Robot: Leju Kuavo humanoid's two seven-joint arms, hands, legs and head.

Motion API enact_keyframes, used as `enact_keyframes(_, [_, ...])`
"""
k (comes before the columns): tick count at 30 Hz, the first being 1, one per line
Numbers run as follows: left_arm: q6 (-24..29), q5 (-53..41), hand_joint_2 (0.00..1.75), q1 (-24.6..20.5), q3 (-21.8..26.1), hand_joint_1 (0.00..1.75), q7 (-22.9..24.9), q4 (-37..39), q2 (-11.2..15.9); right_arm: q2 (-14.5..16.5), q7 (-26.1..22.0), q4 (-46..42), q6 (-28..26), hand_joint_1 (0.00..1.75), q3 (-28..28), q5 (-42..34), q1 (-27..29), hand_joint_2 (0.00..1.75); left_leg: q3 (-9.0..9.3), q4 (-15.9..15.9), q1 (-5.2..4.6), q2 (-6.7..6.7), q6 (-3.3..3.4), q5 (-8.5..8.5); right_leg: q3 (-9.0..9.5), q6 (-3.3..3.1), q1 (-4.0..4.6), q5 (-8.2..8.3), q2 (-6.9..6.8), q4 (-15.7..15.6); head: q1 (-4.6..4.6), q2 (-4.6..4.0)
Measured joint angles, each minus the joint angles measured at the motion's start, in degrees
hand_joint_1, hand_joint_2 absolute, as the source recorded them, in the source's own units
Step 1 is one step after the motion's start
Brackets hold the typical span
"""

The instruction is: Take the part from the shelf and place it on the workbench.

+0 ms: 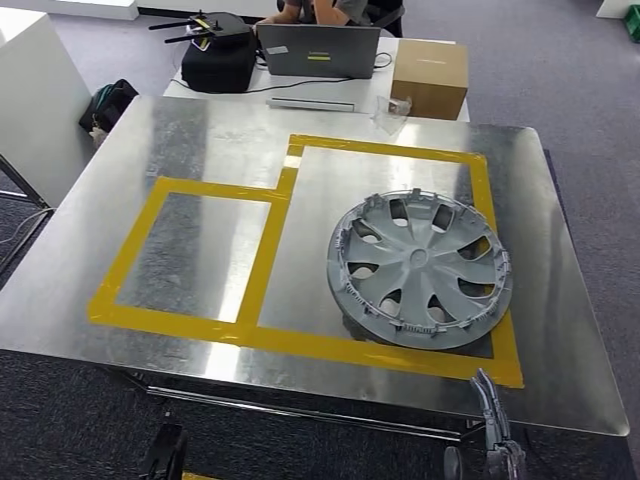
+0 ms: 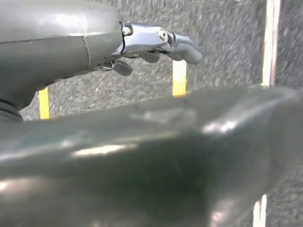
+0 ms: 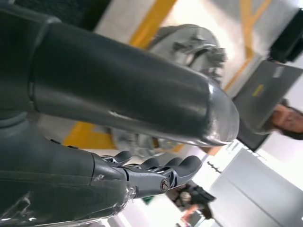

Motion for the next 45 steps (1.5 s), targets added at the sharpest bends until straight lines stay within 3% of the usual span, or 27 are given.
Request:
enact_keyframes(2, [0.2,0.4,0.00,0.3,0.5,0.00,-0.4,0.0,0.0,1.4,-2.1,3.3,0.0,0.00,-2.5,-2.2,0.2,0.00,-1.48,0.3,-0.02,0.00,-0.29,1.03,5.37,-0.17,0.07,2.73,-0.01,-5.8,-0.01,0.00])
enact_keyframes(4, [0.3,0.6,0.00,0.4,0.9,0.00,-0.7,0.0,0.0,2.7,-3.6,6.2,0.0,0.00,-4.7,-3.1,0.1,0.00,-2.36,0.8,-0.16,-0.02,-0.74,1.82,11.59,-0.43,0.17,2.19,-0.01,-14.2,-0.05,0.00])
enact_keyframes(6, [0.3,0.7,0.00,0.5,1.1,0.00,-0.9,0.0,0.0,3.8,-4.4,8.3,0.0,0.00,-6.4,-3.4,0.1,0.00,-2.67,1.0,-0.20,-0.04,-1.27,2.62,13.83,-0.92,0.41,0.89,0.02,-18.3,-0.09,0.01])
enact_keyframes(8, [0.3,0.8,0.00,0.7,1.3,0.00,-0.9,0.0,0.0,4.5,-4.6,9.9,0.0,0.00,-7.5,-3.5,0.3,0.00,-2.97,1.2,0.02,-0.10,-1.98,2.65,13.05,-1.84,0.42,1.42,-0.08,-18.7,-0.08,0.01])
enact_keyframes(9, [0.3,0.8,0.00,0.8,1.4,0.00,-0.9,0.0,0.0,4.8,-4.7,10.5,0.0,0.00,-7.9,-3.5,0.3,0.00,-3.36,2.1,0.13,-0.15,-2.41,1.35,12.62,-2.37,0.36,1.94,-0.18,-18.7,-0.19,0.00])
enact_keyframes(11, [0.3,0.8,0.00,0.9,1.6,0.00,-0.9,0.0,0.0,5.4,-4.6,11.5,0.0,0.00,-8.6,-3.0,0.3,0.00,-4.81,6.8,0.42,-0.23,-3.18,-3.81,11.42,-3.06,0.24,3.12,-0.33,-18.8,-0.46,0.00])
enact_keyframes(13, [0.3,0.8,0.00,0.9,1.9,0.00,-0.9,0.0,0.0,6.2,-4.2,12.5,0.0,0.00,-9.4,-1.6,0.3,0.00,-6.41,14.0,0.79,-0.24,-3.76,-8.40,10.07,-3.14,0.24,4.42,-0.36,-18.7,-0.58,0.00])
enact_keyframes(14, [0.4,0.9,0.00,1.0,2.0,0.00,-0.9,0.0,0.0,6.7,-4.1,13.2,0.0,0.00,-10.0,-1.0,0.3,0.00,-6.66,16.7,0.99,-0.24,-4.00,-9.05,9.30,-3.10,0.24,5.09,-0.44,-18.6,-0.58,0.00])
enact_keyframes(15, [0.4,1.1,0.00,1.0,2.1,0.00,-1.0,0.0,0.0,7.1,-4.2,14.1,0.0,0.00,-10.6,-1.1,0.2,0.00,-6.00,17.3,1.18,-0.23,-4.20,-8.05,8.46,-2.97,0.19,5.68,-0.53,-18.4,-0.58,0.00])
enact_keyframes(16, [0.5,1.2,0.00,1.1,2.3,0.00,-1.2,0.0,0.0,7.6,-4.6,15.1,0.1,0.00,-11.2,-2.0,0.0,0.00,-4.48,16.2,1.38,-0.18,-4.39,-6.24,7.49,-2.80,0.11,6.23,-0.75,-18.2,-0.60,0.00])
enact_keyframes(18, [0.5,1.6,0.00,1.1,2.6,0.00,-1.7,0.0,0.0,8.5,-6.4,17.4,0.5,0.00,-12.5,-5.0,-0.3,0.00,0.71,9.3,1.74,0.87,-4.92,-3.44,5.85,-2.20,0.05,7.06,-1.27,-17.5,-0.63,0.00])
enact_keyframes(20, [0.5,2.0,0.00,0.9,3.1,0.00,-2.3,0.0,-0.1,9.6,-8.9,20.3,2.3,0.00,-14.2,-9.1,-1.1,0.00,4.93,2.2,1.61,2.23,-4.71,-3.84,4.94,-1.42,0.19,7.83,-2.04,-17.1,-0.69,0.00])
enact_keyframes(21, [0.5,2.3,0.00,0.9,3.4,0.00,-2.7,0.0,-0.1,10.4,-10.3,22.0,4.1,0.00,-15.5,-11.4,-1.7,0.00,5.58,0.4,1.41,2.45,-4.25,-4.37,4.69,-1.08,0.27,8.29,-2.50,-17.0,-0.69,0.00])
enact_keyframes(23, [0.4,3.1,0.00,1.4,4.2,0.00,-3.6,0.0,0.0,12.2,-13.2,25.9,9.0,0.00,-19.0,-15.2,-3.2,0.00,4.83,-0.2,1.08,1.75,-2.75,-4.02,4.33,-0.44,0.04,9.09,-3.30,-17.1,-0.67,0.00])
enact_keyframes(25, [0.3,3.8,0.00,2.4,5.1,0.00,-4.4,0.0,0.2,14.2,-15.1,30.4,14.3,0.00,-23.3,-17.0,-5.0,0.00,3.81,-0.2,0.87,1.13,-1.44,-2.99,3.50,0.01,-0.22,6.87,-2.65,-15.6,-0.66,0.00])
enact_keyframes(28, [0.1,4.5,0.00,3.2,6.5,0.00,-5.3,0.0,0.6,17.2,-16.9,38.8,20.9,0.00,-31.3,-16.5,-8.6,0.00,1.53,-0.2,0.29,-0.13,-0.23,-1.04,1.00,-0.37,0.12,-1.67,-0.76,-5.8,-0.58,0.00])
enact_keyframes(29, [-0.1,4.7,0.00,3.4,7.0,0.00,-5.5,0.0,0.6,18.0,-17.5,42.2,22.7,0.00,-34.3,-15.6,-10.2,0.00,0.62,-0.1,-0.01,-0.66,-0.04,-0.39,0.56,-0.75,0.39,-3.20,-0.50,-2.5,-0.54,0.00])
enact_keyframes(30, [-0.4,4.8,0.00,3.6,7.4,0.00,-5.7,0.0,0.6,18.6,-18.1,46.1,24.4,0.00,-37.6,-14.3,-11.9,0.00,-0.24,-0.1,-0.29,-1.17,0.08,0.22,0.84,-1.21,0.73,-3.27,-0.33,-0.8,-0.51,0.00])
enact_keyframes(31, [-0.8,5.0,0.00,3.8,7.9,0.00,-5.8,0.0,0.6,18.9,-18.6,49.8,25.8,0.00,-40.6,-13.0,-13.7,0.00,-1.01,-0.1,-0.53,-1.72,0.16,0.78,2.07,-1.74,1.15,-2.04,-0.17,-1.0,-0.52,0.00])
enact_keyframes(33, [-1.6,5.2,0.00,4.1,8.7,0.00,-6.2,0.0,0.5,19.2,-19.4,57.2,28.1,0.00,-46.2,-10.7,-17.1,0.00,-2.22,0.0,-0.84,-2.96,0.23,1.84,7.15,-3.03,2.07,1.52,1.10,-7.0,-0.53,0.00])
enact_keyframes(35, [-2.2,5.3,0.00,4.0,9.3,0.00,-6.8,0.0,0.4,19.2,-20.4,64.3,29.7,0.00,-51.0,-9.0,-20.1,0.00,-3.06,0.0,-1.01,-4.14,0.13,2.89,12.83,-4.15,2.45,1.96,3.36,-15.4,-0.54,0.00])
enact_keyframes(36, [-2.5,5.3,0.00,4.0,9.6,0.00,-7.2,0.0,0.3,19.2,-20.9,67.5,30.4,0.00,-53.0,-8.4,-21.4,0.00,-3.38,0.1,-0.99,-4.67,-0.01,3.41,14.31,-4.36,2.50,1.33,4.01,-18.2,-0.53,0.00])
enact_keyframes(39, [-3.6,5.8,0.00,4.4,10.7,0.00,-8.0,0.0,0.5,19.2,-21.5,75.4,32.1,0.00,-57.9,-7.5,-24.7,0.00,-4.17,0.4,-1.02,-5.74,-0.75,4.11,14.54,-4.20,2.17,1.22,2.78,-20.4,-0.45,0.00])
enact_keyframes(41, [-4.3,5.9,0.00,4.7,11.4,0.00,-8.2,0.0,0.6,19.2,-20.9,79.4,33.9,0.00,-60.1,-7.0,-26.2,0.00,-5.49,3.4,-0.97,-4.11,-1.56,1.05,14.19,-4.41,1.67,1.93,1.37,-20.6,-0.81,0.00])
enact_keyframes(43, [-4.6,5.9,0.00,4.7,11.9,0.00,-8.0,0.0,0.6,19.1,-20.1,82.6,35.3,0.00,-62.0,-6.8,-27.2,0.00,-8.09,10.6,-0.37,-1.84,-2.54,-4.03,13.76,-4.43,1.54,2.34,-0.22,-20.5,-1.18,0.00])
enact_keyframes(44, [-4.7,5.9,0.00,4.7,12.1,0.00,-7.9,0.0,0.6,19.0,-19.9,83.9,35.7,0.00,-62.8,-6.7,-27.5,0.00,-9.30,14.3,0.05,-1.28,-3.00,-5.69,13.55,-4.31,1.48,2.46,-1.12,-20.5,-1.20,0.00])
enact_keyframes(45, [-4.6,5.8,0.00,4.8,12.2,0.00,-7.7,0.0,0.5,19.0,-19.7,85.0,35.9,0.00,-63.5,-6.6,-27.8,0.00,-9.79,16.6,0.47,-0.96,-3.41,-6.19,13.36,-4.19,1.38,2.53,-2.01,-20.3,-1.19,0.00])
